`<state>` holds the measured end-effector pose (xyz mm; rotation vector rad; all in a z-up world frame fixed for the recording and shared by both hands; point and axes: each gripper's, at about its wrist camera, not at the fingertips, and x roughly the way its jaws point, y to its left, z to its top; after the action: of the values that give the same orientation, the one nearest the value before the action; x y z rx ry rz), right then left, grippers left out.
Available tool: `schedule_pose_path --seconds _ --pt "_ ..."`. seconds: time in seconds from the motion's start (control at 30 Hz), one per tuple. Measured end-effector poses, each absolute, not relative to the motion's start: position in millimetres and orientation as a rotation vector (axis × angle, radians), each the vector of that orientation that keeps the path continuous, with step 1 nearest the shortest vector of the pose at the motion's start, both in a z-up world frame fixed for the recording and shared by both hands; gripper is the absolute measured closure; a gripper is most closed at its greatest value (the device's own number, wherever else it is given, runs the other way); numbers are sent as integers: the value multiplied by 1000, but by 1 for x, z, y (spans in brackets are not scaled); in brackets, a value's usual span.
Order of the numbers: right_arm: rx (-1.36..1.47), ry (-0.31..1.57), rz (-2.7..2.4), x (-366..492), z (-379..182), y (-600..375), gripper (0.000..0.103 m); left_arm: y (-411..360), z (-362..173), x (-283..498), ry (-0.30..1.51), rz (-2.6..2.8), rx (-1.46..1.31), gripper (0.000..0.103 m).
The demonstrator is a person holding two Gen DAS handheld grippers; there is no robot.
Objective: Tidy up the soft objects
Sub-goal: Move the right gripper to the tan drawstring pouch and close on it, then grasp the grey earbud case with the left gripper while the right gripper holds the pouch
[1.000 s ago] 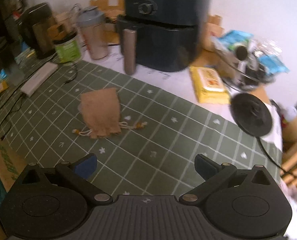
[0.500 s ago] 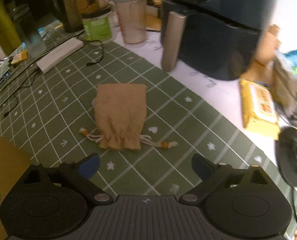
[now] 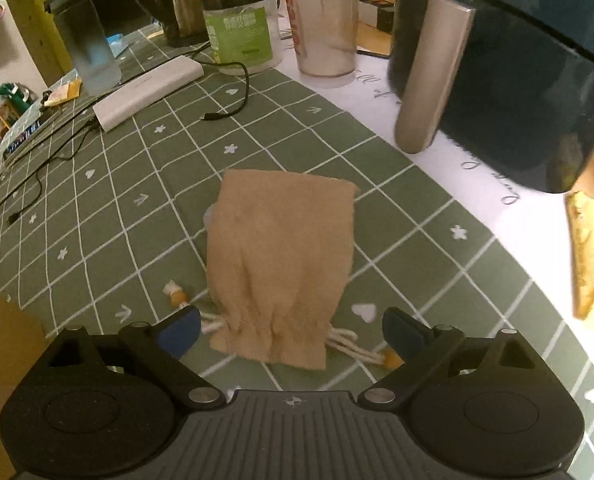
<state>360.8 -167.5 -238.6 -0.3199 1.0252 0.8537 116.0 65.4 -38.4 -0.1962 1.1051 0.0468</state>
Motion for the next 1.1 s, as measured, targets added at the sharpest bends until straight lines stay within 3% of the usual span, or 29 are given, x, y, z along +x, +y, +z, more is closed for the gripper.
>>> schedule_pose_path --seconds 0.2,0.33,0.5,0.57,0.6,0.73,1.1 --pt "-333 1013 842 362 -254 -148 7 74 -42 112 1122 89 -208 34" --pt "-379 1016 811 359 -259 -138 21 74 -42 112 1123 86 -207 34" --pt "-382 1012 776 358 -254 -140 57 70 -42 114 1118 67 -201 34" --pt "-390 1019 776 358 -252 -142 79 68 -42 116 1115 60 -198 34" --pt "-391 1027 774 359 -251 -144 82 67 -42 117 1113 56 -197 34" --pt "-372 1045 780 358 -245 -154 87 64 -40 121 1101 39 -191 34" --pt "-339 1025 770 352 -209 -182 87 59 -37 137 1070 -25 -172 34"
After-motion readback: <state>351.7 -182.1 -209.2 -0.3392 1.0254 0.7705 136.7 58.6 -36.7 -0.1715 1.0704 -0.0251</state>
